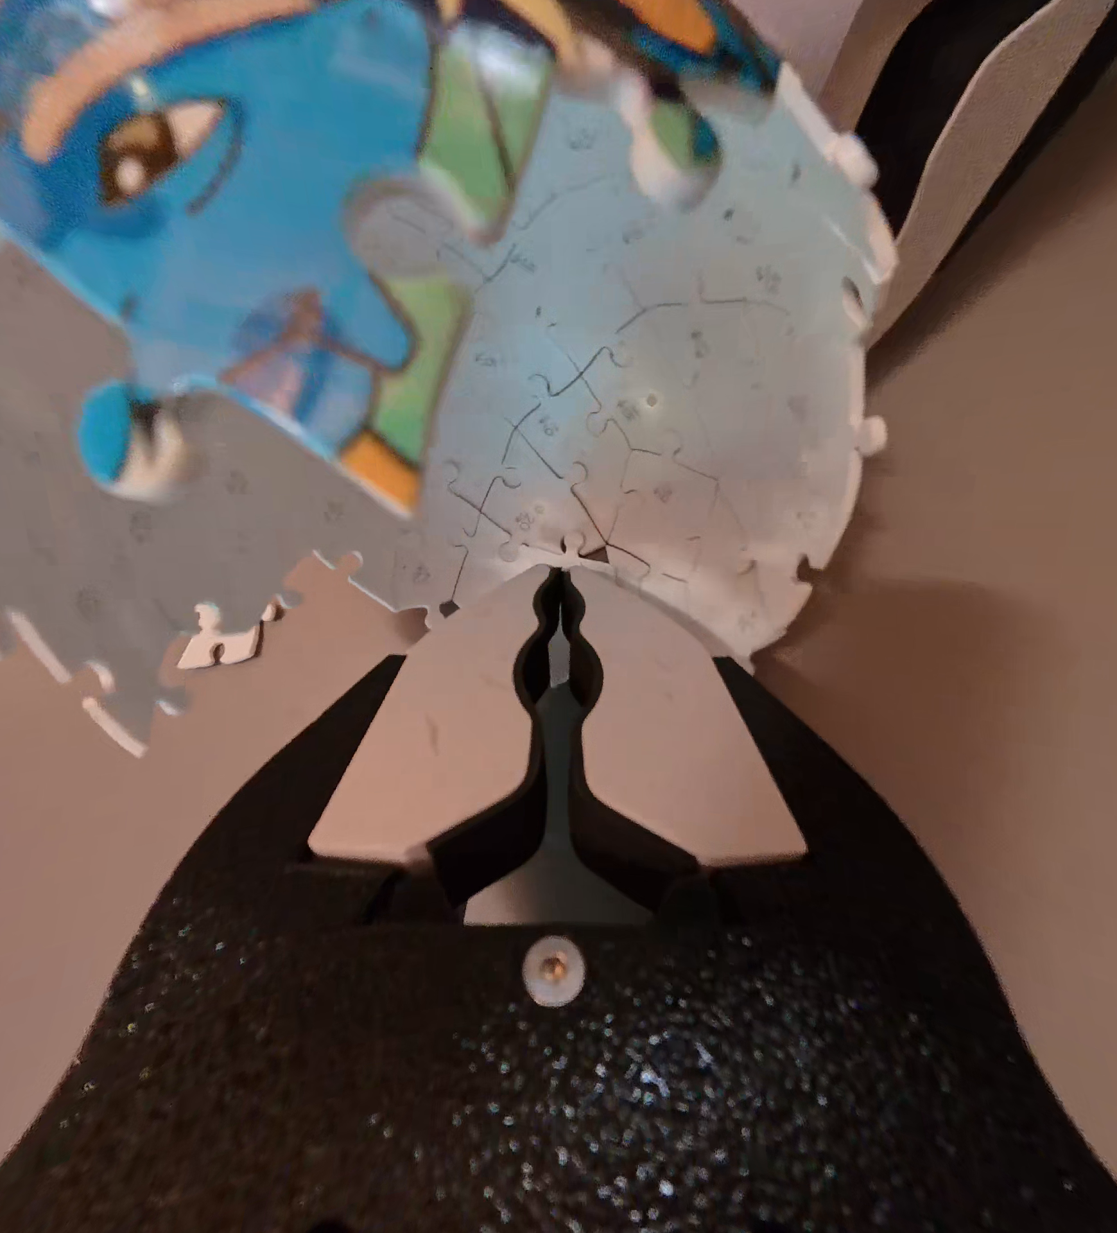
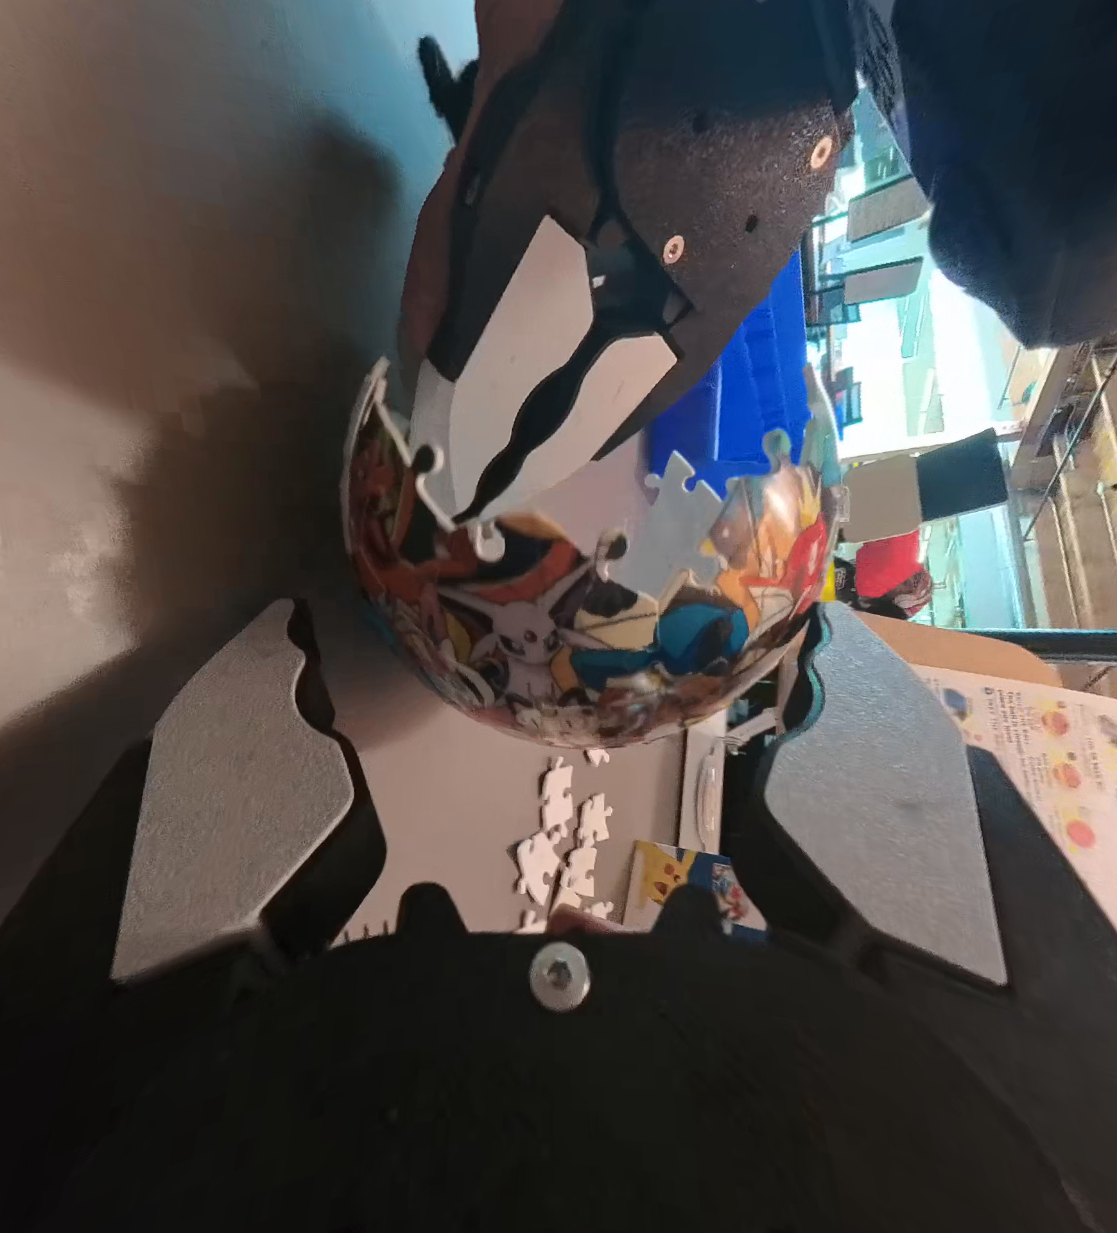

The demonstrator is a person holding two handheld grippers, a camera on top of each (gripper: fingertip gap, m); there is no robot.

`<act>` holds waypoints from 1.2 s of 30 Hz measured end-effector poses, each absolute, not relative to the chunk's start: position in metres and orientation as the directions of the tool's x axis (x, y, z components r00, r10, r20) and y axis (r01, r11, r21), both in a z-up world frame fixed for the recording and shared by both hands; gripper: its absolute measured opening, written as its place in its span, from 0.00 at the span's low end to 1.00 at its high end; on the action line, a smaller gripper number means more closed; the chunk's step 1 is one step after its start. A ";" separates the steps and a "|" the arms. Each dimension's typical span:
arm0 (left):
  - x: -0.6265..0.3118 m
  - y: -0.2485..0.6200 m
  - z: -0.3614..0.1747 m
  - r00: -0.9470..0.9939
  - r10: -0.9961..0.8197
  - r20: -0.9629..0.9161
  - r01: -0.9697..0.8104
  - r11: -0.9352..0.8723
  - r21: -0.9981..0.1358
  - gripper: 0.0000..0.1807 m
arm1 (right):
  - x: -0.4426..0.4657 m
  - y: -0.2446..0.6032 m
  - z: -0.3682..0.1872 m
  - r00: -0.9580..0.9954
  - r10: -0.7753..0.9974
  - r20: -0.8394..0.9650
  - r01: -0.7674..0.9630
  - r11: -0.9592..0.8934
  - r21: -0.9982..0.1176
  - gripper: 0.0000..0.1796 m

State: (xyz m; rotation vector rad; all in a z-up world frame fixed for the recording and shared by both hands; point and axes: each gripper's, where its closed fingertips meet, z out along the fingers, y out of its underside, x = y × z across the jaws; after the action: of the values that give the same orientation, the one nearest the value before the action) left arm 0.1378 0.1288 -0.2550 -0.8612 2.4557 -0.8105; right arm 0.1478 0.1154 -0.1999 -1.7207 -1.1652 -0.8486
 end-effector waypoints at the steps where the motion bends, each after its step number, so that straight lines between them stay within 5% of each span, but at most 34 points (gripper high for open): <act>1: 0.138 0.128 -0.255 -0.716 -0.676 -0.176 -0.440 0.632 -0.638 0.00 | 0.147 0.117 -0.200 0.338 0.347 0.875 0.939 -0.184 -0.290 0.74; 16: 0.136 0.130 -0.255 -0.388 -0.921 -0.043 -0.643 0.303 -0.704 0.00 | 0.126 0.128 -0.196 0.253 0.283 0.925 0.964 -0.155 -0.216 0.71; 27: 0.121 0.150 -0.232 -0.358 -0.925 -0.123 -0.510 0.304 -0.804 0.00 | 0.122 0.128 -0.195 0.177 0.260 0.949 0.974 -0.187 -0.130 0.70; 36: 0.111 0.167 -0.258 -0.310 -0.951 -0.010 -0.680 0.229 -0.696 0.03 | 0.115 0.130 -0.195 0.161 0.264 0.951 0.978 -0.173 -0.118 0.70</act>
State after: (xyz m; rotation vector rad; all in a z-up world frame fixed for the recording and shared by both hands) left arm 0.1110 0.1669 -0.2576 -1.4982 2.0724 -0.8309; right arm 0.1145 0.1305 -0.1947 -1.5956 -1.2233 -1.0682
